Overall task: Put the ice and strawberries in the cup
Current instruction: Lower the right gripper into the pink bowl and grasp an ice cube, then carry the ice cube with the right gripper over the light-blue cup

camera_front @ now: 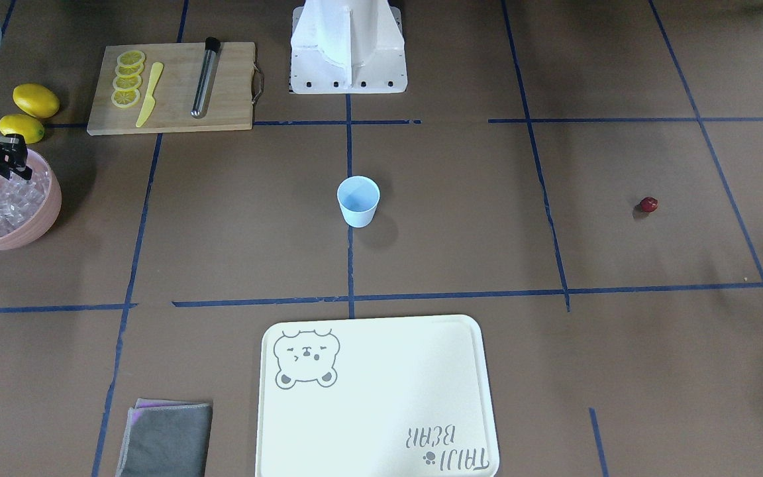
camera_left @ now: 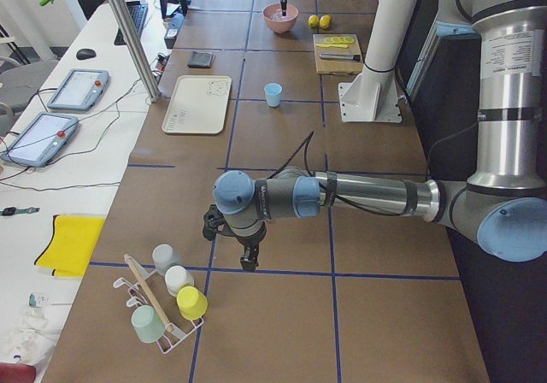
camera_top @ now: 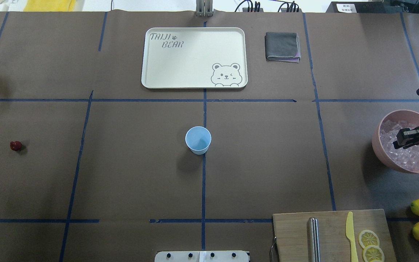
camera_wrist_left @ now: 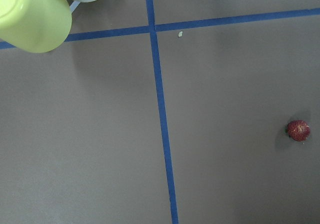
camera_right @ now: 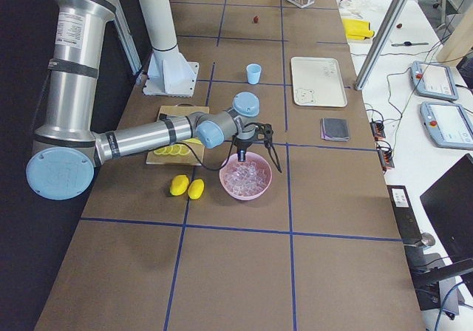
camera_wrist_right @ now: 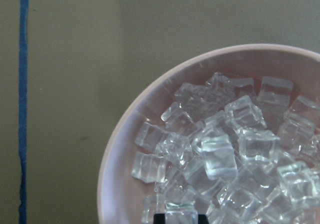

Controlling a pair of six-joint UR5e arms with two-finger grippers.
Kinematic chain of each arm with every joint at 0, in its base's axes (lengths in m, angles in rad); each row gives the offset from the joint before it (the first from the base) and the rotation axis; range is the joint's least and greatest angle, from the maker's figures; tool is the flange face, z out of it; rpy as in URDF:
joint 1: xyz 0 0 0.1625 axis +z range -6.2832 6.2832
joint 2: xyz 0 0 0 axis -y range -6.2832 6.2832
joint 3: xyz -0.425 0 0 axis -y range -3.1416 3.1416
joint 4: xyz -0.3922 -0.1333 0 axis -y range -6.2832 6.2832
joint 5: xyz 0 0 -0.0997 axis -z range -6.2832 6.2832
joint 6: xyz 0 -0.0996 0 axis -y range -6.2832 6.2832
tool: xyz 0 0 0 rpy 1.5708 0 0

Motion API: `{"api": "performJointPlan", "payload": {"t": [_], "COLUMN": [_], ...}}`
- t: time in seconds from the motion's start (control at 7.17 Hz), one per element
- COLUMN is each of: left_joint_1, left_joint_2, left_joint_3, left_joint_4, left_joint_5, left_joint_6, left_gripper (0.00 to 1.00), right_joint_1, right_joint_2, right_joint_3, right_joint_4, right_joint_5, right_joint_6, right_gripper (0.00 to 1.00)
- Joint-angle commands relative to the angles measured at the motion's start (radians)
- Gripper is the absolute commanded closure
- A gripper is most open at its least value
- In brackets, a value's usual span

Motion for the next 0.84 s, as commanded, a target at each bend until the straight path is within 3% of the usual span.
{"api": "performJointPlan", "payload": {"t": [0.0,0.14,0.42,0.56,0.7], "left_joint_1": [-0.002,-0.001,-0.002,-0.001,-0.001], "left_joint_2": [0.002,0.011,0.014,0.014,0.014], "left_joint_3": [-0.003,-0.004,-0.004,-0.004,-0.004], "left_joint_4": [0.001,-0.001,-0.001,-0.001,-0.001], "left_joint_5": [-0.054,-0.058,-0.058,-0.058,-0.058], "left_joint_6": [0.000,0.000,0.000,0.002,0.000], "left_gripper": [0.00,0.00,0.00,0.00,0.00], "right_joint_1": [0.035,0.027,-0.090,-0.206,-0.337], "right_joint_2": [0.022,0.128,0.404,0.557,0.691], "right_joint_3": [0.121,0.115,0.113,0.101,0.039], "right_joint_4": [-0.005,-0.016,-0.156,-0.247,-0.290], "right_joint_5": [0.001,0.001,-0.014,-0.108,-0.266], "right_joint_6": [0.102,0.240,0.504,0.642,0.746], "right_gripper": [1.00,1.00,1.00,0.99,0.99]}}
